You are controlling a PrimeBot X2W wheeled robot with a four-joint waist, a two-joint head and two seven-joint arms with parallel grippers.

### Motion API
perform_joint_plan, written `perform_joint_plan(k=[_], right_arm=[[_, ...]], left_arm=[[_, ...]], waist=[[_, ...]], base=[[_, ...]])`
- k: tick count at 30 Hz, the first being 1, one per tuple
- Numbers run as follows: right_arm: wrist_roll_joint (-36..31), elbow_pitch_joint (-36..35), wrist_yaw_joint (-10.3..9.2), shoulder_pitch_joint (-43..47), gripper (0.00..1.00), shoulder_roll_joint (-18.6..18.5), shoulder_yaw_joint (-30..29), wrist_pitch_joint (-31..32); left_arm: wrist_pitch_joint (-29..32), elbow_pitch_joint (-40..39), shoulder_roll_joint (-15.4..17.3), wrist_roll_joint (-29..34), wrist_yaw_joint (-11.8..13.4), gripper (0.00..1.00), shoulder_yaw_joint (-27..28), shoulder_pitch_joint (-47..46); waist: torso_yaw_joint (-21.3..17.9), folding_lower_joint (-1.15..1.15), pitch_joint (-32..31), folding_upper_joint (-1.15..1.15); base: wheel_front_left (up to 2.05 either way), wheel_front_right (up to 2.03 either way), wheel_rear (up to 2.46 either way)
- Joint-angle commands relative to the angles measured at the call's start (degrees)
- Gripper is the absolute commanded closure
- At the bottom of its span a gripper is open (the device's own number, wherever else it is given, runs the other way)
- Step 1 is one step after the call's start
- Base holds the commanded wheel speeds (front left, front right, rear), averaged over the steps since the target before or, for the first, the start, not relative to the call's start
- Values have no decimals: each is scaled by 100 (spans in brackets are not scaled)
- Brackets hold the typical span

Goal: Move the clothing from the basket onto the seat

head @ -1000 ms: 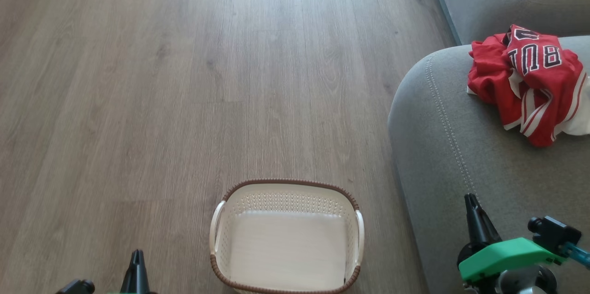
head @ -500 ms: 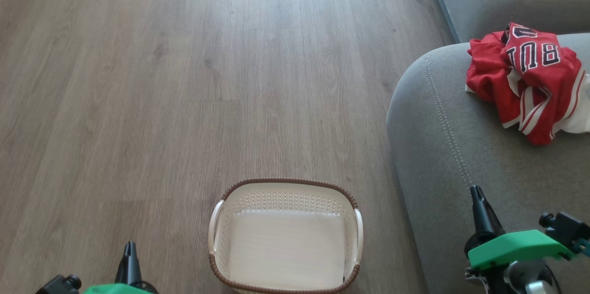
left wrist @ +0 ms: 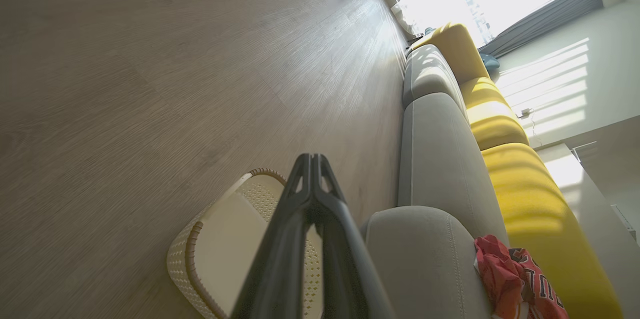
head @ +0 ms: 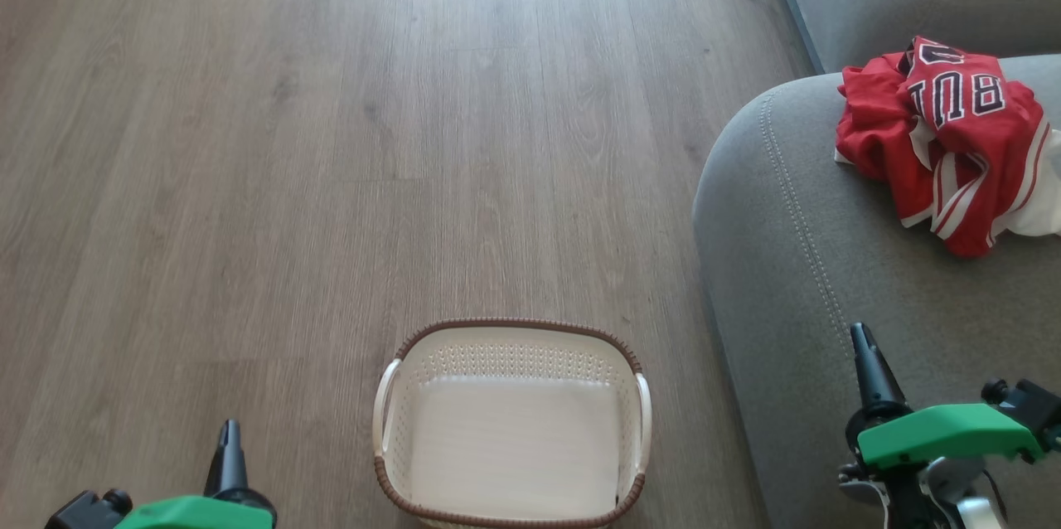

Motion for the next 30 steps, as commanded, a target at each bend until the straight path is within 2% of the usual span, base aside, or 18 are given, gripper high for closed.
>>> perform_joint_plan(k=[1, 30], right_arm=[[209, -232, 0, -326, 100, -29, 30, 47], [2094, -309, -1, -513, 100, -81, -58, 459]], left_arm=[[41, -211, 17, -146, -65, 100, 251, -286], [496, -337, -217, -1549, -427, 100, 837, -535]], waist=[[-4, 0, 3, 0], [-65, 0, 56, 0]], base=[[0, 0, 0], [0, 0, 0]])
